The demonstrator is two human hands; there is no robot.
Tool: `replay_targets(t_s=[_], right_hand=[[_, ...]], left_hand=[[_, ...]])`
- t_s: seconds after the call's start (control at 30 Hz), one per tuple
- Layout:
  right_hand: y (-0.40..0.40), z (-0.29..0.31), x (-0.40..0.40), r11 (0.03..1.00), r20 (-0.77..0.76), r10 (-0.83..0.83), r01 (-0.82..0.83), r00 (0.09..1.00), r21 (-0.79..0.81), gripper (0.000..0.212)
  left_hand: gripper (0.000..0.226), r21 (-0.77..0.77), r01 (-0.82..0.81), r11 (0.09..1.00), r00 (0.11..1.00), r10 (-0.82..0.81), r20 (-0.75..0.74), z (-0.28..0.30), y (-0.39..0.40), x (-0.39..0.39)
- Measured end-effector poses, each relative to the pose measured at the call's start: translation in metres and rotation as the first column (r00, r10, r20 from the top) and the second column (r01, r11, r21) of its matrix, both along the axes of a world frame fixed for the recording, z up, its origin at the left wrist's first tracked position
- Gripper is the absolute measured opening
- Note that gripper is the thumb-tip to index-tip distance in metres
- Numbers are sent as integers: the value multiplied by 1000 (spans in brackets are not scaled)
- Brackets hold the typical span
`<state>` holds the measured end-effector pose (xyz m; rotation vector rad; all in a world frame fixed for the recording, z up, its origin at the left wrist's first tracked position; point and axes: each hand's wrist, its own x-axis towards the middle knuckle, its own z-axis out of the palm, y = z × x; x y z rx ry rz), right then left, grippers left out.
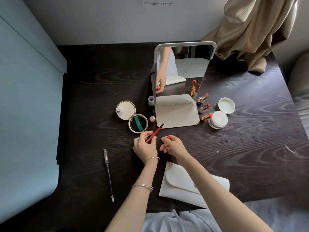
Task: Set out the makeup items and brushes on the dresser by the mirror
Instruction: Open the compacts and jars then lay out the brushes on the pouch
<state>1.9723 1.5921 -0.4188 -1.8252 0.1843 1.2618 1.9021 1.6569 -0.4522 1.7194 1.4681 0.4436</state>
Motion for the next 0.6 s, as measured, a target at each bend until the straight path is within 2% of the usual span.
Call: replay_targets(t_s=[0.23, 0.4, 0.6], right_hand=[[1, -1, -1, 1000, 33, -6, 7, 999, -30, 10], [1, -2, -2, 1000, 1, -1, 1, 1000, -18, 16], [7, 2, -2, 999, -24, 24, -23, 999, 41, 9]], left_hand=[[29, 5, -12, 1000, 1000, 13, -12, 4, 2, -10], [31, 33, 55, 998, 998, -54, -35, 1, 3, -22], [23, 36, 59, 998, 994, -56, -98, 1, 5, -18]])
